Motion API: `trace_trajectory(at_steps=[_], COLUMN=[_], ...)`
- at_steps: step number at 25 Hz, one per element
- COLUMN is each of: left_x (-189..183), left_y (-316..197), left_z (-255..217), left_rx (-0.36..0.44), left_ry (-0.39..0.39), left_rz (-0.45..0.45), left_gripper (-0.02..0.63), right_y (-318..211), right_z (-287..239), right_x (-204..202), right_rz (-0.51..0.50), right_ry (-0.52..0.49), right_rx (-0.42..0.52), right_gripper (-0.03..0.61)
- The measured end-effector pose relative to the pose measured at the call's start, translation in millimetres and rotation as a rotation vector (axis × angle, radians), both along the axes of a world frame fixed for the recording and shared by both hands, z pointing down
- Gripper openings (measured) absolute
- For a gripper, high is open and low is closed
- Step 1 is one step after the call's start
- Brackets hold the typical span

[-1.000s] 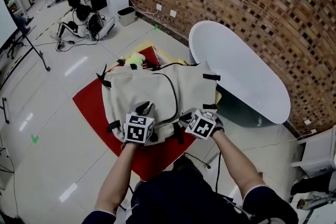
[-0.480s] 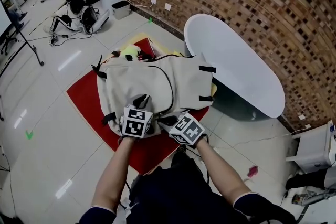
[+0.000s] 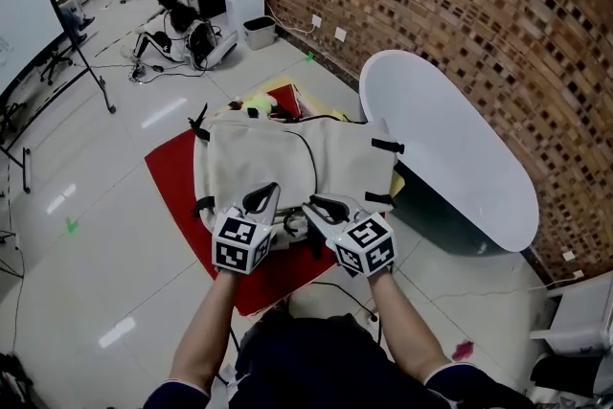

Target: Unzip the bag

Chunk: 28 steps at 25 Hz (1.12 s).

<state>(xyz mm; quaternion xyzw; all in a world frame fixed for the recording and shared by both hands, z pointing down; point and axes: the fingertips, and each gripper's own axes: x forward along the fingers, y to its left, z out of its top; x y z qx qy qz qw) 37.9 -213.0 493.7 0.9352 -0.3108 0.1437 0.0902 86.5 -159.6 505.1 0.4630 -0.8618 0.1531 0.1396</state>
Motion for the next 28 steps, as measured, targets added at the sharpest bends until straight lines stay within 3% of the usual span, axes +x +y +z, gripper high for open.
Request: trace_trajectory(at_steps=[5, 11, 19, 28], left_x=[17, 42, 58, 57], left_y=[44, 105, 174, 221], left_z=[-61, -120, -150, -148], left_rx=[0.124, 0.206, 0.184, 0.191], left_ry=[0.054, 0.071, 0.076, 0.049], left_rz=[-0.073, -0.144, -0.224, -0.204], left_gripper=[0.002, 0.002, 0.002, 0.002], right_y=[28, 78, 130, 175], right_z=[-81, -146, -166, -170], right_x=[21, 41, 69, 59], right_rz=[-0.057, -0.178, -0.194, -0.204], right_ry=[-0.066, -0.156, -0.122, -0.164], right_rx=[0.221, 0.352, 0.392, 0.394], right_gripper=[0.038, 0.006, 0.006, 0.006])
